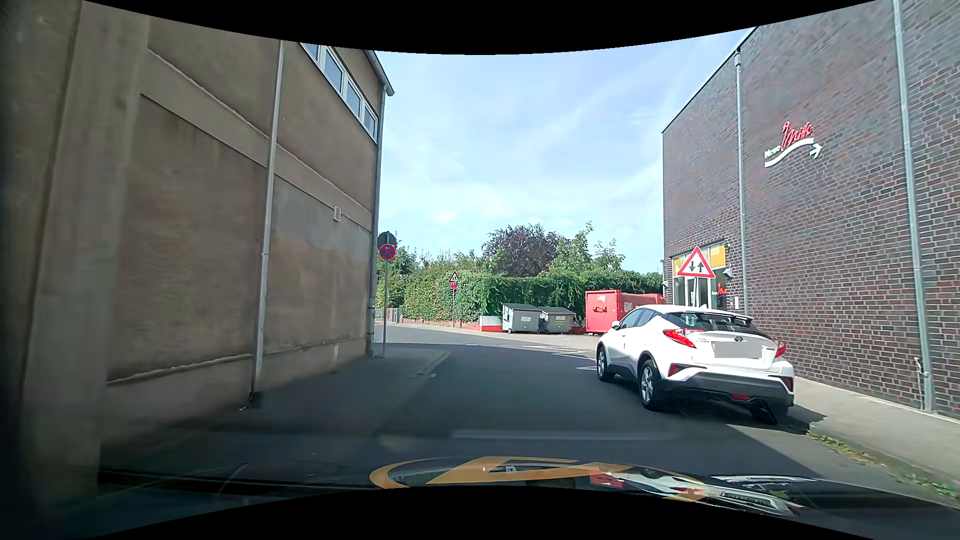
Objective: Follow the waypoints while adhering to traffic rules and regulations
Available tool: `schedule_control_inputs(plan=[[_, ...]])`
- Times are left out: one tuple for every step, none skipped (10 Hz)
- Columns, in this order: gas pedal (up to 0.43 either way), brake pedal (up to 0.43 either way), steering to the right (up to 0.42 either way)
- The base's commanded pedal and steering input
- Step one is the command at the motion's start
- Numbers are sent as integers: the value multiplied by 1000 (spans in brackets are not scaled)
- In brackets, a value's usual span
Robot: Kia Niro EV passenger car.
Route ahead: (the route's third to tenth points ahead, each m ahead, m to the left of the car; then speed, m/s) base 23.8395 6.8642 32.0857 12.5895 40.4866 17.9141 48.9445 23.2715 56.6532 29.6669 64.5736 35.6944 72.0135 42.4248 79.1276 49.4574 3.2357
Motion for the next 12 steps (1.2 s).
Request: schedule_control_inputs(plan=[[67,0,-7],[67,0,-7],[67,0,-8],[67,0,-10],[67,0,-12],[67,0,-12],[67,0,-12],[67,0,-12],[67,0,-12],[67,0,-12],[67,0,-12],[67,0,-12]])
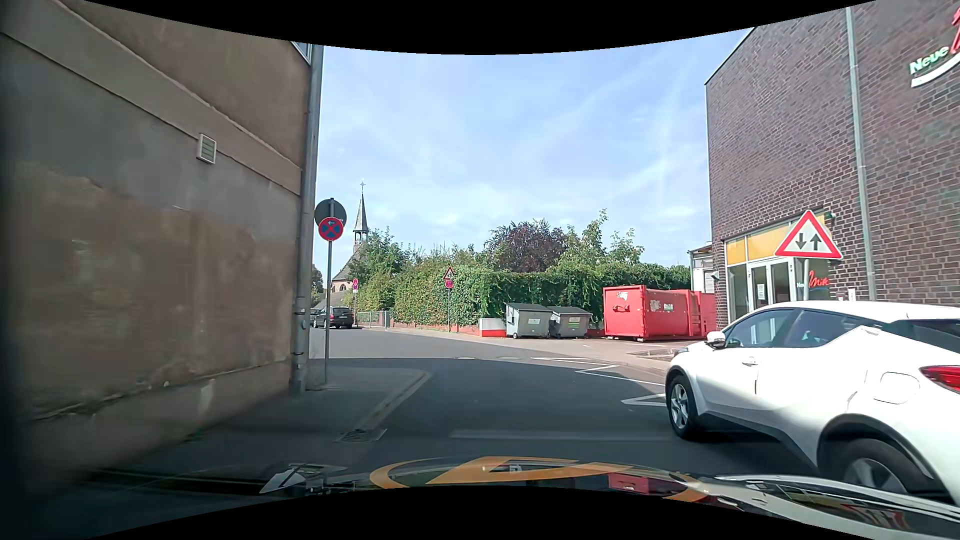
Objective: Follow the waypoints while adhering to traffic rules and regulations
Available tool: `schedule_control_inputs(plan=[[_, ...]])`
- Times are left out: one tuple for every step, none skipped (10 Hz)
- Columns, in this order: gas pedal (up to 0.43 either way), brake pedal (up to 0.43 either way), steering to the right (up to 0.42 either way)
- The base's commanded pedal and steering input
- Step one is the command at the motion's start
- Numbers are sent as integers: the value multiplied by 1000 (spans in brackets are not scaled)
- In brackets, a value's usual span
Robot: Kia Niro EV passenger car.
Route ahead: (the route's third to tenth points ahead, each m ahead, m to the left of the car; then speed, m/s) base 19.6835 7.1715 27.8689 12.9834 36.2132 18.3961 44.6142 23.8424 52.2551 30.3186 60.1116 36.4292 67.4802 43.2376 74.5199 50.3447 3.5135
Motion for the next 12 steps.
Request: schedule_control_inputs(plan=[[67,0,-12],[67,0,-13],[67,0,-13],[67,0,-13],[59,0,-13],[39,0,-13],[0,0,-13],[0,0,-13],[0,0,-12],[0,0,-12],[0,0,-12],[0,0,-10]])
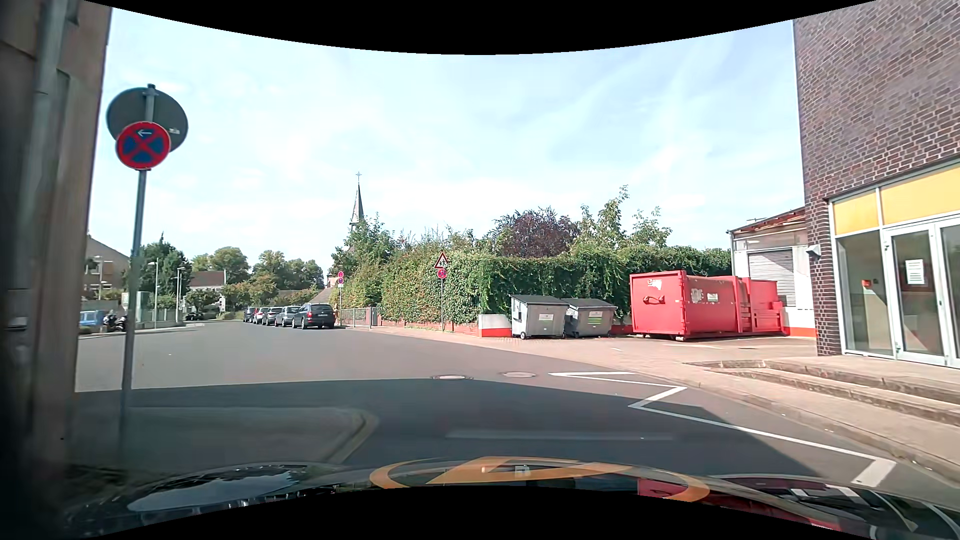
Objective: Follow the waypoints while adhering to traffic rules and regulations
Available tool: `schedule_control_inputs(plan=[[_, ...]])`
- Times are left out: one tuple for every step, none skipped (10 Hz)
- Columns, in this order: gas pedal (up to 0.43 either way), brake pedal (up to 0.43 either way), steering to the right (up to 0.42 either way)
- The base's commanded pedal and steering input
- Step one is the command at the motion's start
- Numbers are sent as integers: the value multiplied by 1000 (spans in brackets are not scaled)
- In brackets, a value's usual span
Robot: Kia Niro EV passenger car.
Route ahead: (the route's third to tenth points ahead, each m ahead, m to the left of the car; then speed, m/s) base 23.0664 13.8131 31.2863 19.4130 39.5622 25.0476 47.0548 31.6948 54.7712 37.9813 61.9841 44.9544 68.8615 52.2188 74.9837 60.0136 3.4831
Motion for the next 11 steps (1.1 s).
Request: schedule_control_inputs(plan=[[0,0,-10],[0,0,-13],[0,0,-15],[0,0,-16],[8,0,-16],[8,0,-18],[8,0,-23],[8,0,-28],[8,0,-35],[8,0,-43],[8,0,-48]])
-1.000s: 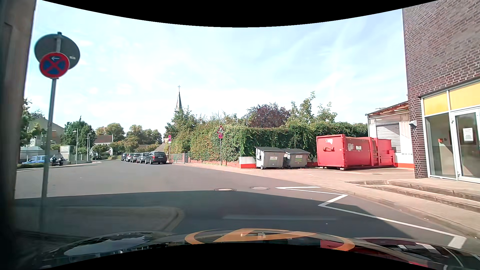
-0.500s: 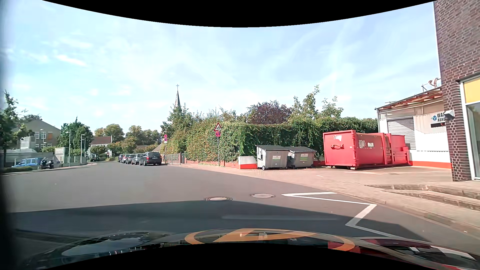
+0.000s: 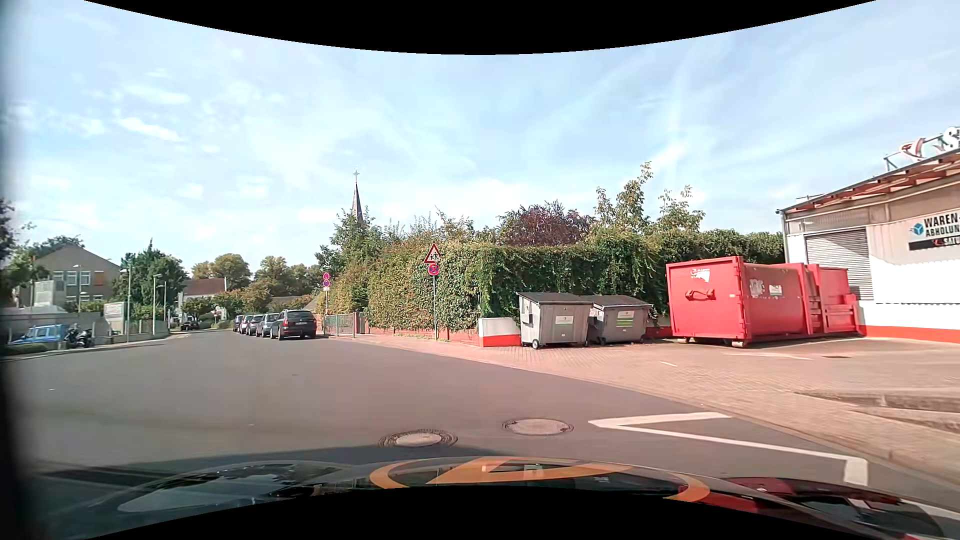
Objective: Follow the waypoints while adhering to traffic rules and regulations
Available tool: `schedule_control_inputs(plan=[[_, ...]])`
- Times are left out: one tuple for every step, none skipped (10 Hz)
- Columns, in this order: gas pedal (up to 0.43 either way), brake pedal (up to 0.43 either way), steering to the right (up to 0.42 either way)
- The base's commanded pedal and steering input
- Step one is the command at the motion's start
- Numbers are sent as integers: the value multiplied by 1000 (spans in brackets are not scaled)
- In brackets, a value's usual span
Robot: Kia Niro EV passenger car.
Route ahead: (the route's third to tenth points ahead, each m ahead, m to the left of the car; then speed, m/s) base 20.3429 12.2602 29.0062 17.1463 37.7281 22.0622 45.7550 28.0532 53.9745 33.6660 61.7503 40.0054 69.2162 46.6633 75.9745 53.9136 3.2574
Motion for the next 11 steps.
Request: schedule_control_inputs(plan=[[8,0,-54],[8,0,-63],[8,0,-72],[8,0,-80],[20,0,-85],[47,0,-94],[59,0,-107],[59,0,-119],[59,0,-126],[59,0,-136],[59,0,-141]])
